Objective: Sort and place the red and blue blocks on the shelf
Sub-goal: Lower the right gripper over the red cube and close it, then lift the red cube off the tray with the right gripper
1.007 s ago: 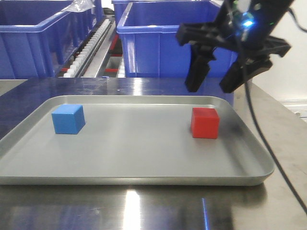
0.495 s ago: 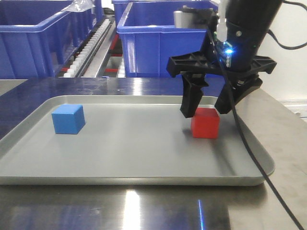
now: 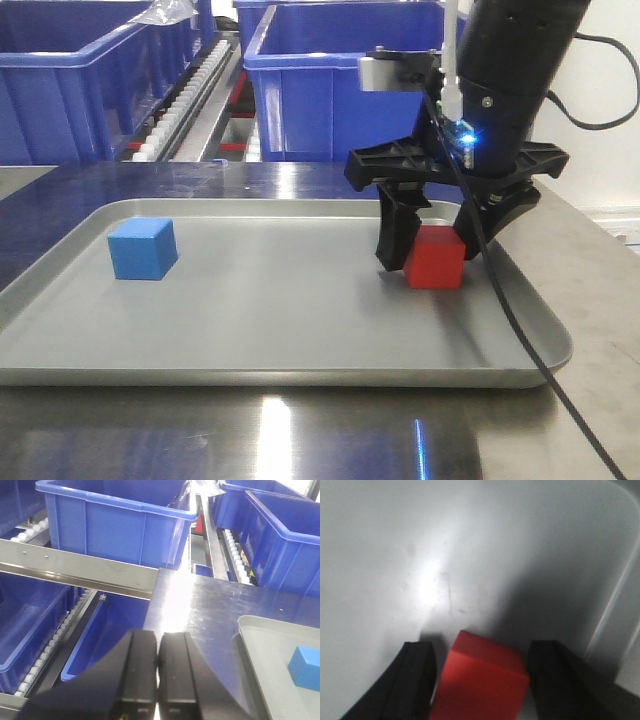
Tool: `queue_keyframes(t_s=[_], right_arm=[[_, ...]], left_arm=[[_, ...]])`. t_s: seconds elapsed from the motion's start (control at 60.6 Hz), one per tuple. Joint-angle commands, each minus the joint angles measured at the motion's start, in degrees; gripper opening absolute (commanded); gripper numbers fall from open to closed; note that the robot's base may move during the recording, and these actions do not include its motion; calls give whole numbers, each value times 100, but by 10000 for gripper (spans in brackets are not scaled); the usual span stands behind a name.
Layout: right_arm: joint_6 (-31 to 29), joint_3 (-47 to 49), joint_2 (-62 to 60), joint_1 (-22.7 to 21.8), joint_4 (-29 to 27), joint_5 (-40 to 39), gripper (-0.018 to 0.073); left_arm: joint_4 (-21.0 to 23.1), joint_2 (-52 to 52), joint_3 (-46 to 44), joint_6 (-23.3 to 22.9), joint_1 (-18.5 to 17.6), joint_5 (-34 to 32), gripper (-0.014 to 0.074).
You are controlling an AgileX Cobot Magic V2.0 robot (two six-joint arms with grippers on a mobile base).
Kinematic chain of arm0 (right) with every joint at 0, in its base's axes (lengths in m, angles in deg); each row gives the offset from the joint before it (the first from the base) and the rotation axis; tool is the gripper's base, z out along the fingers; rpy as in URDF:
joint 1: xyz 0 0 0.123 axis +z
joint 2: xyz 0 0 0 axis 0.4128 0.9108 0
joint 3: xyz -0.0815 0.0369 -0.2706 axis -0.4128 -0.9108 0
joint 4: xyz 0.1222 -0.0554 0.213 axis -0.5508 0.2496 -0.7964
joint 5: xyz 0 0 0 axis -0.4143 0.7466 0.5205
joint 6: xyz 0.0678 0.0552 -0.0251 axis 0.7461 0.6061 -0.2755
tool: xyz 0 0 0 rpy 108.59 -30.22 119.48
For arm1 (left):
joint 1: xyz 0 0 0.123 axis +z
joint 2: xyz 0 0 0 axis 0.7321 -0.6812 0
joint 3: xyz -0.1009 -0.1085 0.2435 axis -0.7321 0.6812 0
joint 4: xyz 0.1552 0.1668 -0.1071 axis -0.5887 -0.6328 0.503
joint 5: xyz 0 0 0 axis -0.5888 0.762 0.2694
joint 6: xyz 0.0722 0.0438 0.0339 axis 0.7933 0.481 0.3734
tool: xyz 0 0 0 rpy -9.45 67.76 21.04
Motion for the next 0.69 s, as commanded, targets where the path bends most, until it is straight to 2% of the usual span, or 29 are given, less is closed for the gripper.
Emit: queue_keyframes(t_s=[0.0,0.281,0.677], right_arm=[[-37,205,-256,-2,55,-183,426],[-37,205,-337,-2,66,4,47],[-37,199,-1482,-20,226,-380,56]], left_arm=[[5,92,123,24,-2,-491,137],[5,92,123,24,-2,-491,137],[5,92,123,24,-2,-491,137]])
